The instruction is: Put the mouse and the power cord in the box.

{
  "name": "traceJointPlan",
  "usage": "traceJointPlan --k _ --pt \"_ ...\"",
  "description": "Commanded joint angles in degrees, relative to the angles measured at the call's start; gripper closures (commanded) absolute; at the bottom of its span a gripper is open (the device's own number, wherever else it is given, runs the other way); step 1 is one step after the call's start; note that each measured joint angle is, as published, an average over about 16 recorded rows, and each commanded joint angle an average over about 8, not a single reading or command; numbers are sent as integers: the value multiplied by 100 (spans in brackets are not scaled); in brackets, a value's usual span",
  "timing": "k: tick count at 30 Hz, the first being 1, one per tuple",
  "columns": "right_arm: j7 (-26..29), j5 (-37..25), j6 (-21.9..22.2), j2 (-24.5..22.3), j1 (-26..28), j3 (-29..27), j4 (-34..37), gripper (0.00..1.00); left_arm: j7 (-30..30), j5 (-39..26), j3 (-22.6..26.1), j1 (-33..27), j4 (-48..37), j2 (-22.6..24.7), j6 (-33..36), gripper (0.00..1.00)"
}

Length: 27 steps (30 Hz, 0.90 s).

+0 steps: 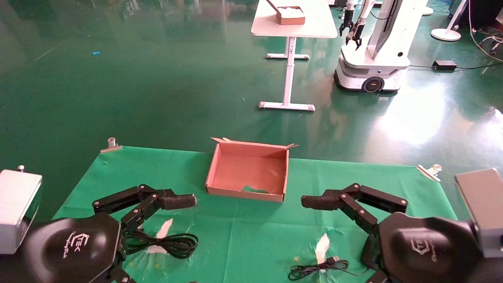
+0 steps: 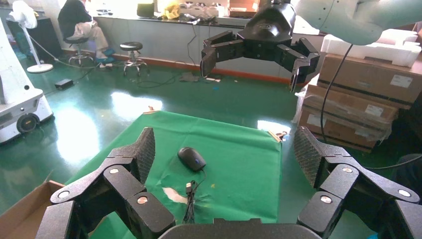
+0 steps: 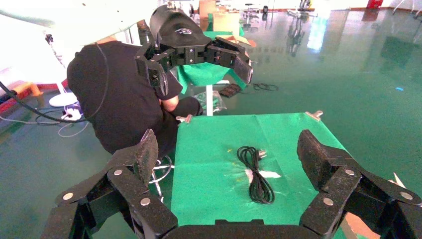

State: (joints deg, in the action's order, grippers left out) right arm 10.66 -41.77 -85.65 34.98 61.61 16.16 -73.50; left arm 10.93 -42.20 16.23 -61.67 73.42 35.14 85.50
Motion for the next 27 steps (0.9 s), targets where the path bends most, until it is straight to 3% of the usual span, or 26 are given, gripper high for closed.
traceJointPlan --k 1,23,27 --pt "0 0 0 0 0 0 0 0 0 0 0 0 0 0 0 0" --pt "0 3 -2 -2 -2 -2 -2 0 9 -12 9 10 -5 -7 3 0" --pt "42 -216 -23 -63 13 93 -12 0 22 -322 122 -5 33 -71 -20 0"
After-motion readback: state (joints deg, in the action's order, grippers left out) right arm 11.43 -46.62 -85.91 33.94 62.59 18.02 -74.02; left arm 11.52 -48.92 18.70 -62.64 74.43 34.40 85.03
